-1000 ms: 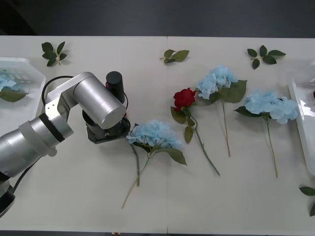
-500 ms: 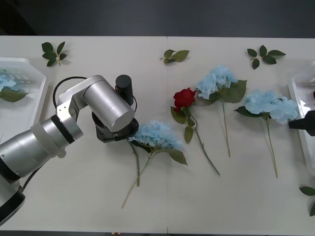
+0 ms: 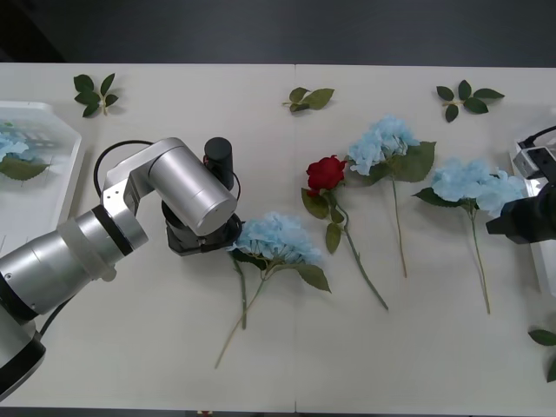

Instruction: Put the red flowers into the right box and the blue flowers into the left box

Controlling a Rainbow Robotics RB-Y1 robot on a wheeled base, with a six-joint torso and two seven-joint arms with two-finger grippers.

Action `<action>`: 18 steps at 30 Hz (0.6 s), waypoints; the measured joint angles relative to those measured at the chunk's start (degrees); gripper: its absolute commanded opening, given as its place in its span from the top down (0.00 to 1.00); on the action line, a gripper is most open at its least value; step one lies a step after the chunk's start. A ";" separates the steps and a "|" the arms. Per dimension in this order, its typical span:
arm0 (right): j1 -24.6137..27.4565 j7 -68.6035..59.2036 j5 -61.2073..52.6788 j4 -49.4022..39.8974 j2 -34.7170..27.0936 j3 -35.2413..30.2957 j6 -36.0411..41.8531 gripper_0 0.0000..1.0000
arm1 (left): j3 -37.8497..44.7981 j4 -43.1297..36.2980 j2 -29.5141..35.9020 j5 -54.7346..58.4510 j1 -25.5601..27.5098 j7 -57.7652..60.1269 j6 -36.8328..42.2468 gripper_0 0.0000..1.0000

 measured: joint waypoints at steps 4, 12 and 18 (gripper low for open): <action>-0.17 -6.24 3.31 -1.39 3.28 0.00 1.16 0.20 | 0.00 0.18 -0.08 0.00 0.00 -0.45 -0.91 0.00; -1.15 -6.51 11.46 0.08 5.84 5.02 -1.48 0.20 | 0.00 0.31 -0.08 0.00 0.00 -0.69 -1.50 0.00; -5.83 -6.51 14.38 5.36 7.83 12.99 -4.50 0.20 | 0.00 0.40 -0.12 0.28 -0.05 -0.73 -1.76 0.20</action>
